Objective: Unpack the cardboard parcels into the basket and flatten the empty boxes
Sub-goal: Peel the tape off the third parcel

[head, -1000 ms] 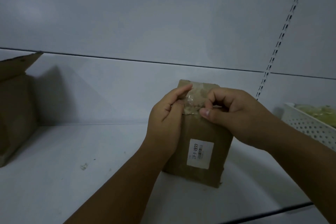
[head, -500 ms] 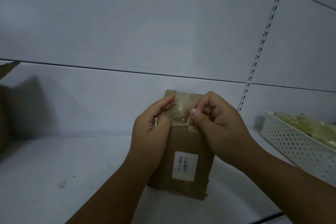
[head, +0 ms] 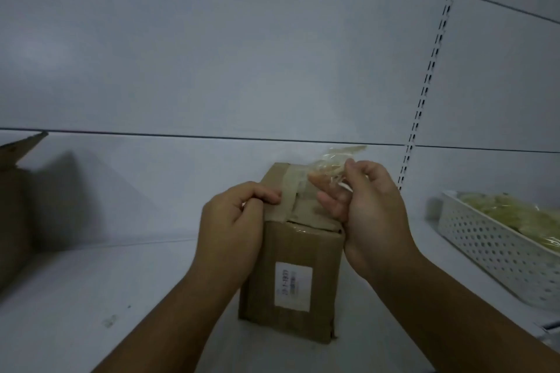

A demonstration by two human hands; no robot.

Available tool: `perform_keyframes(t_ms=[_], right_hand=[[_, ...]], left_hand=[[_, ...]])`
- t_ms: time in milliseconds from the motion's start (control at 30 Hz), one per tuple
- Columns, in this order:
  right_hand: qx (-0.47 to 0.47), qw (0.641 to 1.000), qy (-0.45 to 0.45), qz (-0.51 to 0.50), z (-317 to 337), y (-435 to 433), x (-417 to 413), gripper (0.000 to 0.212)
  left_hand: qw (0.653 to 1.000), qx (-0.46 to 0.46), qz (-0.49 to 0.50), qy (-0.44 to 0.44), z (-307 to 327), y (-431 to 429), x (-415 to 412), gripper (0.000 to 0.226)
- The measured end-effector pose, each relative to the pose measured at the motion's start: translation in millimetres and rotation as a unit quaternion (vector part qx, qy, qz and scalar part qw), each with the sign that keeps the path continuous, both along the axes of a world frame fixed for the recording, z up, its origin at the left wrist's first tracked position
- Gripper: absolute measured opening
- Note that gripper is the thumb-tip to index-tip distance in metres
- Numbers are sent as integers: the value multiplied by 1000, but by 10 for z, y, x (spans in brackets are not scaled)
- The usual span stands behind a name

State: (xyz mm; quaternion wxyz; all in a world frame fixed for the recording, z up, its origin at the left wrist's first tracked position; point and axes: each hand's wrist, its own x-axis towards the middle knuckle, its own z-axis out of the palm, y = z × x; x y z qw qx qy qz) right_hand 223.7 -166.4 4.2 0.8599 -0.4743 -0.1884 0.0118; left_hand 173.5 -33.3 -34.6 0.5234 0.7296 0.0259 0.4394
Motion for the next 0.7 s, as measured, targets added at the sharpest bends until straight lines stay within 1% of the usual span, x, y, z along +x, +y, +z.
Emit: perform_keyframes(t_ms=[33,67,100,133,200,233,300,367,400,467,533,633,700], right_hand=[[10,999,25,29,34,0,-16,9],[18,998,43,48,58,6,-35,11],[28,996,55,67,77,24,-57,14],[43,993,68,87,89,47,-85,17],[61,987,88,123,111,92,-128,19],[51,986,91,133,124,111,-138,17],[16,986,76,146,148,142,-113,15],[1,990,59,128,186,147,-24,16],[0,993,55,106,218,144,42,16],[-15,997,56,47,300,120,164,15],[-39,997,65,7,338,96,259,12],[-81,995,42,41,292,162,248,11],[-118,989,-20,89,261,210,178,14]], left_hand=[[999,9,24,37,108,10,-50,37],[995,49,53,75,214,16,-112,32],[985,110,74,106,301,7,-181,24],[972,171,79,138,372,-30,-265,21],[942,267,61,193,437,-168,-433,44],[926,306,52,216,432,-244,-493,53],[895,370,70,239,365,-293,-535,57],[879,397,106,242,322,-194,-536,48],[882,393,104,239,323,-111,-544,43],[896,365,56,248,342,76,-583,40],[895,358,7,267,373,240,-645,46],[864,413,3,289,444,503,-753,60],[853,418,-2,313,497,704,-839,66]])
